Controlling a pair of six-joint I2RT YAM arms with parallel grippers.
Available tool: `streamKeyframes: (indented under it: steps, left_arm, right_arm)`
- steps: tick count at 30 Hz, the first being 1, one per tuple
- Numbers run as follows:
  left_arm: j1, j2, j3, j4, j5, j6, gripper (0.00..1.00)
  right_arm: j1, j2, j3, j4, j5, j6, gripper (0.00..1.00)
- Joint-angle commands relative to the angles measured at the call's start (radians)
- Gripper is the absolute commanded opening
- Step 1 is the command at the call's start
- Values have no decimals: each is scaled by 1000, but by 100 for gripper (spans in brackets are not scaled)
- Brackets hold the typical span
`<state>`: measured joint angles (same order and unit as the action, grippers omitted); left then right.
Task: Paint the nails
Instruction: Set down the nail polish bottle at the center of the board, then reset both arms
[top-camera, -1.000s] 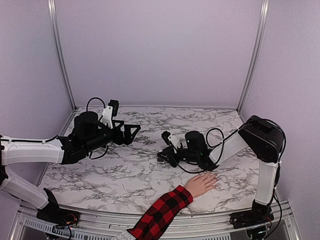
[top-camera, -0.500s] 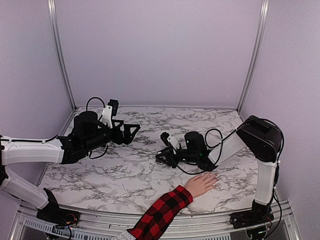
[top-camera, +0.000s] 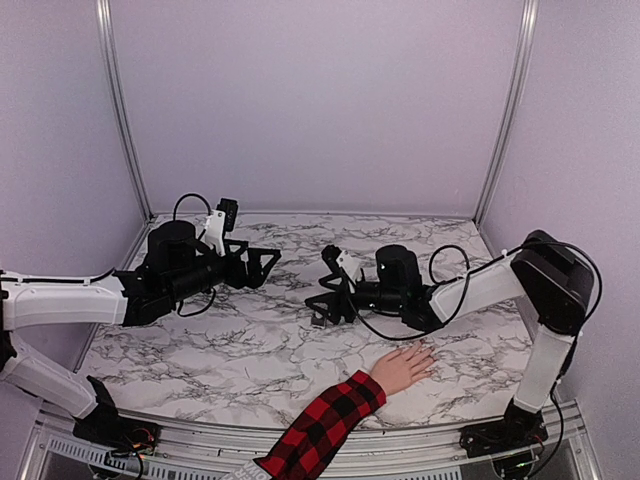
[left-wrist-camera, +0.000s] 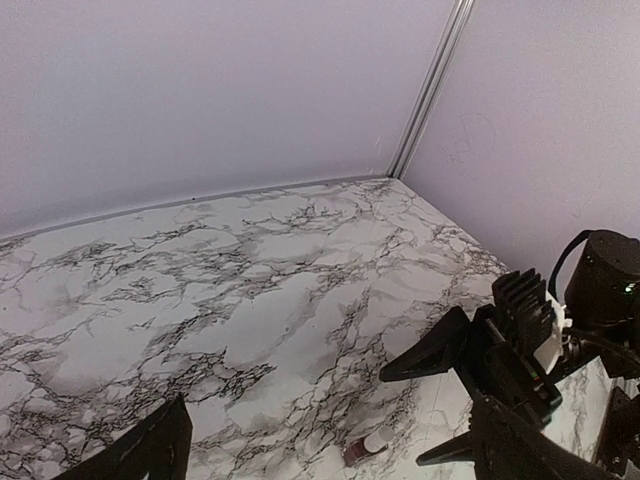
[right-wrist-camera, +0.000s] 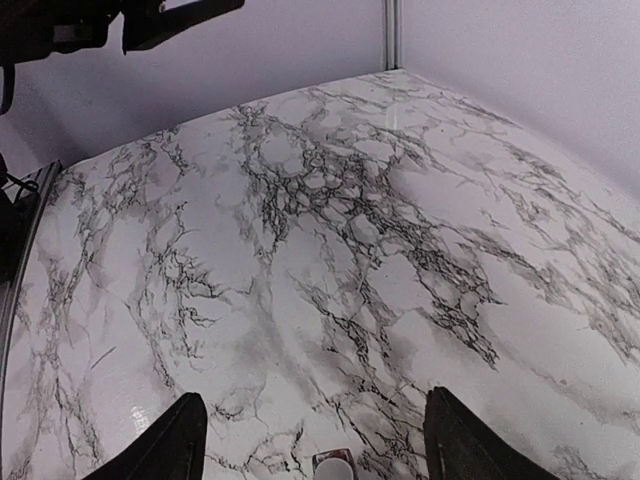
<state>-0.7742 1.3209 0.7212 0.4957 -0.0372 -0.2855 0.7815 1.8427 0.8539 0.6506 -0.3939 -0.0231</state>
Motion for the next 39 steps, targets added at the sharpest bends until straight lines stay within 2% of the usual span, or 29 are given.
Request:
streamKeyframes:
  steps: [1, 4, 5, 9, 14, 24, 31, 35, 39]
  left_arm:
    - [25, -3, 73, -85, 15, -32, 99]
    - [55, -2, 116, -167, 21, -44, 99]
    - [67, -7, 128, -193, 23, -49, 99]
    - [123, -36, 149, -249, 12, -51, 99]
    - [180, -66, 168, -353, -29, -42, 99]
    - [202, -48, 109, -413, -128, -91, 99]
    - [202, -30, 23, -366, -117, -155, 99]
    - [202, -27, -14, -334, -115, -181, 99]
    - [202, -25, -44, -305, -120, -193, 99]
  right_arm:
    - [-6, -104, 23, -63, 15, 8, 82]
    - [-23, -182, 16, -110, 0, 28, 97]
    - [-27, -223, 8, -122, -2, 48, 98]
    - [-52, -348, -32, -164, 24, 118, 98]
    - [-80, -502, -54, -317, 104, 146, 98]
    - [-120, -819, -236, -441, 315, 208, 98]
    - [-163, -891, -346, -462, 366, 259, 99]
    - [-172, -888, -394, -451, 461, 287, 99]
    - [-175, -867, -418, -432, 489, 299, 98]
